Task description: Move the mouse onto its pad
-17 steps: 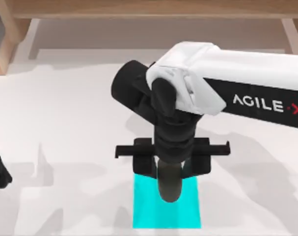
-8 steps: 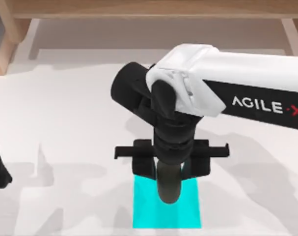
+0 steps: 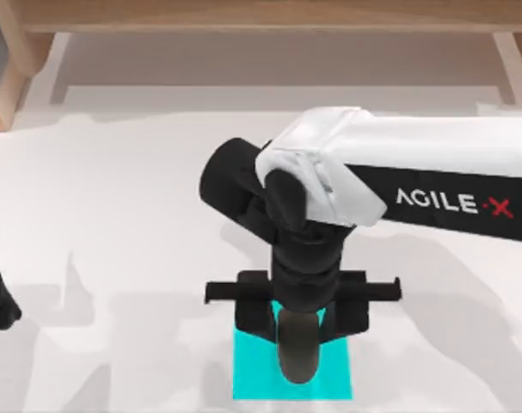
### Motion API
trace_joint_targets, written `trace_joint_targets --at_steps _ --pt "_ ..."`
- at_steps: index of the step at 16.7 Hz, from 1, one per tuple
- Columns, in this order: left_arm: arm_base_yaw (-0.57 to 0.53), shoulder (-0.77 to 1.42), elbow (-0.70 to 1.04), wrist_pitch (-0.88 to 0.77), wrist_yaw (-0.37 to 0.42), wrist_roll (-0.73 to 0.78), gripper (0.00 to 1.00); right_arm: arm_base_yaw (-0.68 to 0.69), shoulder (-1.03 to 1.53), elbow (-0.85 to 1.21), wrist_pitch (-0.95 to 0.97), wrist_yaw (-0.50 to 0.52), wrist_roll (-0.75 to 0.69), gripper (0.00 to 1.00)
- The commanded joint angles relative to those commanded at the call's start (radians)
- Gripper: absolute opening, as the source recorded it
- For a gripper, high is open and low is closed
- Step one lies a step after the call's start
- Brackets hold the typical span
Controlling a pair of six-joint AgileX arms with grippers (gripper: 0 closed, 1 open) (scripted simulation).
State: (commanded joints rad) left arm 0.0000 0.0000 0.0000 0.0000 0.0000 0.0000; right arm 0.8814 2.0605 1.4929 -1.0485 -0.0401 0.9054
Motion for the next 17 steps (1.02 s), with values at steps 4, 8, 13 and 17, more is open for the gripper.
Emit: trace_joint_targets --at_steps 4,8,13,17 --pt "0.0 0.0 0.0 0.0 0.0 0.0 1.0 -0.004 0.003 -0.012 0.045 0.015 -0.007 0.0" --pt "0.0 0.0 0.0 0.0 0.0 0.0 1.0 -0.003 0.009 -0.016 0.098 0.064 -0.012 0.0" --pt "0.0 0.0 0.0 0.0 0.0 0.0 1.0 -0.002 0.019 -0.025 0.108 0.073 -0.012 0.0" --pt "0.0 0.0 0.0 0.0 0.0 0.0 1.0 -0.002 0.019 -0.025 0.108 0.073 -0.012 0.3"
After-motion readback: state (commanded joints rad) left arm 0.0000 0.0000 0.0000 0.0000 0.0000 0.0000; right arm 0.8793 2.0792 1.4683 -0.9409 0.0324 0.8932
